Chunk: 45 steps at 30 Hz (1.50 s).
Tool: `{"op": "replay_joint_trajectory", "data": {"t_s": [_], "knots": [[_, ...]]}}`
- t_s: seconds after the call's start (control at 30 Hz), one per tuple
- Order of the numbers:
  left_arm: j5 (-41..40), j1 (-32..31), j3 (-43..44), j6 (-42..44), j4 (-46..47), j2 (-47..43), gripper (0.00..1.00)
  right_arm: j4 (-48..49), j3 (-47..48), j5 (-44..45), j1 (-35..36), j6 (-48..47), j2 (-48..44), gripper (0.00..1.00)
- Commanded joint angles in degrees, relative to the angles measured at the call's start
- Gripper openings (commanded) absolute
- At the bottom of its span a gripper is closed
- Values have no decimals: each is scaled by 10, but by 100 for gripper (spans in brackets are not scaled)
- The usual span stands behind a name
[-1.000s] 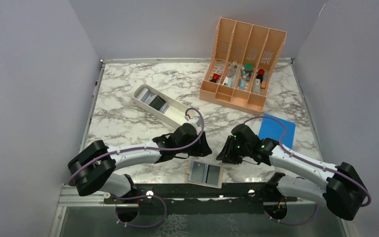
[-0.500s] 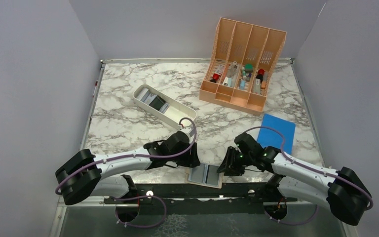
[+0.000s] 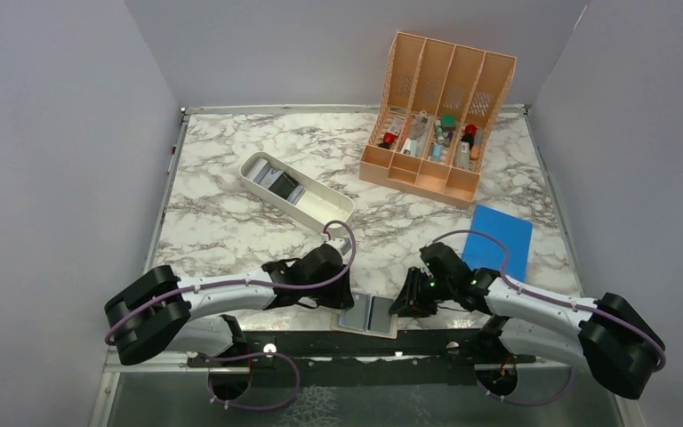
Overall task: Put the credit cards into the card holder
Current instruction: Adjust the card holder at the center of the board, then turn over the card slot in the card holder.
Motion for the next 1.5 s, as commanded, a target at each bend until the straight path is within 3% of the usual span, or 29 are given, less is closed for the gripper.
{"op": "replay_joint_trajectory", "data": {"t_s": [0.0, 0.3, 0.57, 0.73, 0.9, 1.2, 1.47], "knots": [[0, -5, -15, -18, 45, 15, 32, 41, 19, 25, 3, -34, 34, 33], [-39, 13, 7, -16, 75, 52, 31, 15, 104, 124, 3, -121, 138, 27], [-29, 52, 38, 3, 72, 55, 32, -53, 161, 189, 2, -151, 143, 26], [-39, 52, 36, 8, 33, 8, 41, -74, 164, 145, 3, -150, 106, 32], [-45, 52, 12, 8, -4, -43, 47, -9, 109, 68, 3, -136, 72, 37], [-49, 52, -27, -6, -12, -81, 47, -28, 131, 84, 3, -138, 77, 38], [-36, 52, -36, -5, 23, -44, 47, 15, 120, 72, 3, -139, 106, 38]]}}
